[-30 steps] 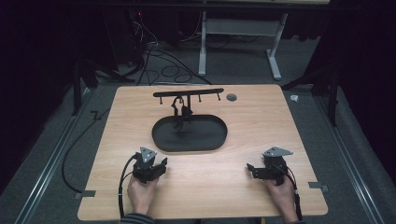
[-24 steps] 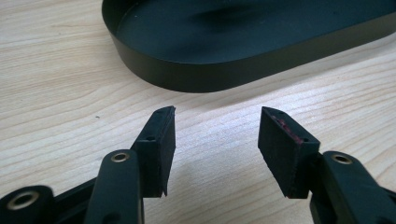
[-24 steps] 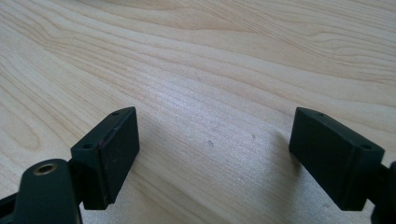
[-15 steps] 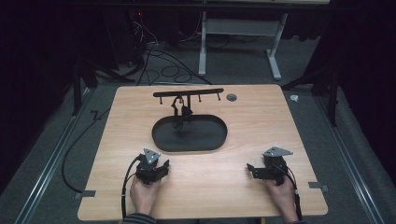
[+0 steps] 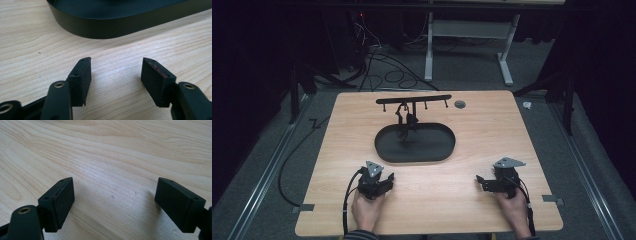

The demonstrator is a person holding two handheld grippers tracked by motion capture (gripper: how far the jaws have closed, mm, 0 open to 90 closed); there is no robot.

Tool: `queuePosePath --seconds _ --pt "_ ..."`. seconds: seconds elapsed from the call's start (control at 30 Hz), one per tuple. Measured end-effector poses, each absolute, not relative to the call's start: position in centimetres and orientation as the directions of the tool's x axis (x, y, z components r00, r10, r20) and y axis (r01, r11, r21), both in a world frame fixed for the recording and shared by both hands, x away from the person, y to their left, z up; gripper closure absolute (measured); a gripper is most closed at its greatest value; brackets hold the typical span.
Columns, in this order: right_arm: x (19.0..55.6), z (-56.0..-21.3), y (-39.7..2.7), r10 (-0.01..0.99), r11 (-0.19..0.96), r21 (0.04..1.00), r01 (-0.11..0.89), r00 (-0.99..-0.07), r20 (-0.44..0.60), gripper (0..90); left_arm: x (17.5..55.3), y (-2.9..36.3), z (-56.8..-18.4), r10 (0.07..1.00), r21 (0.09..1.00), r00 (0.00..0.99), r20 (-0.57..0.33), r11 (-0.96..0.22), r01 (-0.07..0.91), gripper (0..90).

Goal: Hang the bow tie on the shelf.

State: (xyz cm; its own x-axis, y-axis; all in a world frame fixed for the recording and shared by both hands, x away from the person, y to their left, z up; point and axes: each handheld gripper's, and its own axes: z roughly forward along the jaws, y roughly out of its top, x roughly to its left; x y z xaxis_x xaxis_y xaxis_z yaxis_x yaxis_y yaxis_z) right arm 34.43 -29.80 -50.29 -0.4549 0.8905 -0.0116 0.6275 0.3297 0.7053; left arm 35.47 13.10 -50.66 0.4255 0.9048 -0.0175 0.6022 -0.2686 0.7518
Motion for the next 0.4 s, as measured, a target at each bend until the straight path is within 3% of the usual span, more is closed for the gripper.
queuePosePath --seconds 0.4 --pt "34.44 -50.28 -29.82 0.89 0.332 0.705 0.626 -0.457 -0.013 17.3 35.49 13.12 -50.66 0.905 0.751 0.426 -0.019 -0.268 0.604 39.7"
